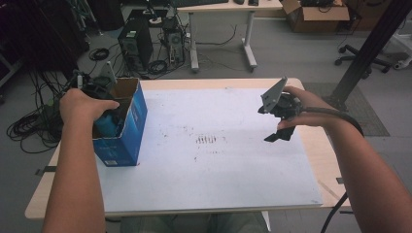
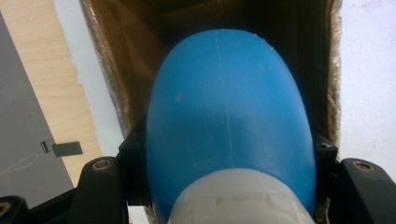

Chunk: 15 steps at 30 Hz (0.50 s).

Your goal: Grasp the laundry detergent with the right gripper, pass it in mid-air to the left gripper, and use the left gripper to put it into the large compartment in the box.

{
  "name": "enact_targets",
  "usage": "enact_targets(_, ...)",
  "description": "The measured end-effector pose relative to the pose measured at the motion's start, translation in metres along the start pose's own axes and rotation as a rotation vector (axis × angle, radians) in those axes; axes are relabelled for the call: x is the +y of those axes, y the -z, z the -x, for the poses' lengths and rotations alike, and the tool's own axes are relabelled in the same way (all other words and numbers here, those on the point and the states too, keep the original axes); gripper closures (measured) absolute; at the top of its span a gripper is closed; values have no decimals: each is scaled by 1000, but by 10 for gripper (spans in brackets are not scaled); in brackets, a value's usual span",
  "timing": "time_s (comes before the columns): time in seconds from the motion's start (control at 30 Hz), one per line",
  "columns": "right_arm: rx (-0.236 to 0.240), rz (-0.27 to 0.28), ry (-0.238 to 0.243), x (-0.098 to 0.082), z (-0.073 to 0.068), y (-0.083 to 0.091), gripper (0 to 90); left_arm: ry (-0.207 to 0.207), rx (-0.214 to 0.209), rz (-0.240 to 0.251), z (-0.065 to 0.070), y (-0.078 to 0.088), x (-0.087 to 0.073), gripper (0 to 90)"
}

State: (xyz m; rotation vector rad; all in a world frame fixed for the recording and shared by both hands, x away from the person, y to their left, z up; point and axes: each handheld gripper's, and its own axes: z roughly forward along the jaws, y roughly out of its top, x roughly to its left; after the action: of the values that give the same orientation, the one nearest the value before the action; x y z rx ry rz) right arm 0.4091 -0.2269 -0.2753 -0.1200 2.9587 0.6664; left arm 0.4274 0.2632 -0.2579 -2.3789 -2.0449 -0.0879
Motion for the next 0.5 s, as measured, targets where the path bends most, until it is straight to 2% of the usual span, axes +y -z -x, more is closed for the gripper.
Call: enact_targets(0.5,2,-13,-1,-2,-2,0,29,-22,14,-2,0,-12,2,377)
